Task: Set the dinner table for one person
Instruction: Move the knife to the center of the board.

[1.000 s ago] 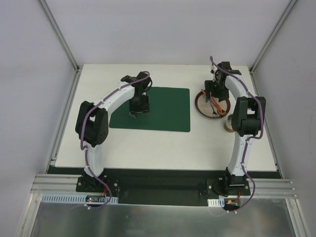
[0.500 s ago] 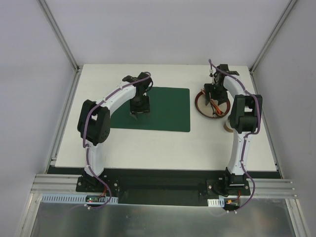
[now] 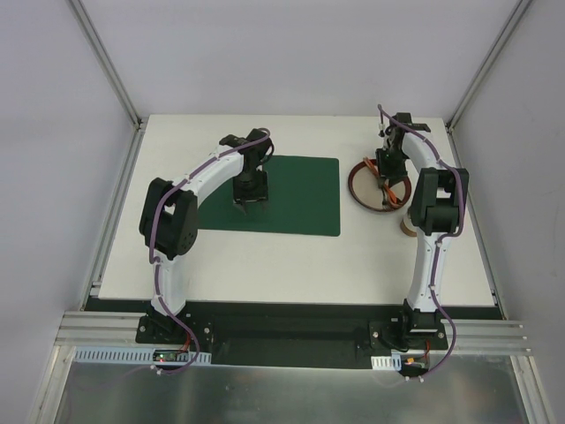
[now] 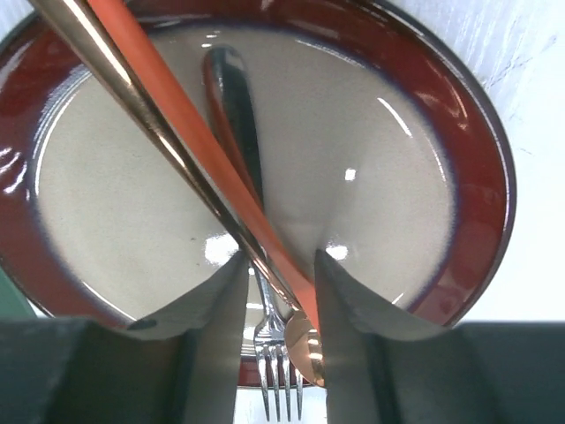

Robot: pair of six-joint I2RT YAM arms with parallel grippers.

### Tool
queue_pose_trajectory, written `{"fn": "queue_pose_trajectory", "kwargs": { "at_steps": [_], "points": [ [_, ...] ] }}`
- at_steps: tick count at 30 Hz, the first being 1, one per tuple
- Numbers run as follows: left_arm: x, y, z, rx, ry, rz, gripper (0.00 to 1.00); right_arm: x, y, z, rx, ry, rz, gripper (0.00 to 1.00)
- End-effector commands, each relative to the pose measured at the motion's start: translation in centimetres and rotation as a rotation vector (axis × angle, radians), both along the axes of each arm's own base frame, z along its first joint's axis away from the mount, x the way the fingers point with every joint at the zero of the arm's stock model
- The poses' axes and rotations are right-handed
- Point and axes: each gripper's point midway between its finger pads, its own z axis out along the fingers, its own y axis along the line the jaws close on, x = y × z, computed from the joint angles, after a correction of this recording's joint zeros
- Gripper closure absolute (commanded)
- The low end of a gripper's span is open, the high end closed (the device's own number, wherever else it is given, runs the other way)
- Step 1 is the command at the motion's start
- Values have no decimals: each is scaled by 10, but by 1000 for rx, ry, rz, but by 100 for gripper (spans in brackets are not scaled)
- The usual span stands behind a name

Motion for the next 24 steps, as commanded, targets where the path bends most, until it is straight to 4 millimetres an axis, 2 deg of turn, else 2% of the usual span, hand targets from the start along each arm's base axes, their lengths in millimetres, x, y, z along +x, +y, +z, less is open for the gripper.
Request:
{"fn": "queue_pose_trajectory", "kwargs": {
  "at_steps": [1,6,7,11,19,23,24],
  "points": [
    [-1,1,6,15,4,-23,50,-5,11,-12,37,50,5,68],
    [-1,2,7,17,2,-21,51,-7,13,-14,49,62,0,83],
    [-1,2,7,17,0,-21,51,-8,12,-15,49,68,-5,88],
    [-2,2,8,14,0,-21,51,-10,13,-16,49,76,-10,98],
    [-3,3,12,14,-11,-20,51,-17,8,-13,23,75,-39,99],
    [-4,3,13,9,-10,-22,51,-20,8,-5,18,52,-60,99],
    [-5,3,14,6,-12,-21,51,-20,9,3,20,31,-62,99]
  ]
}}
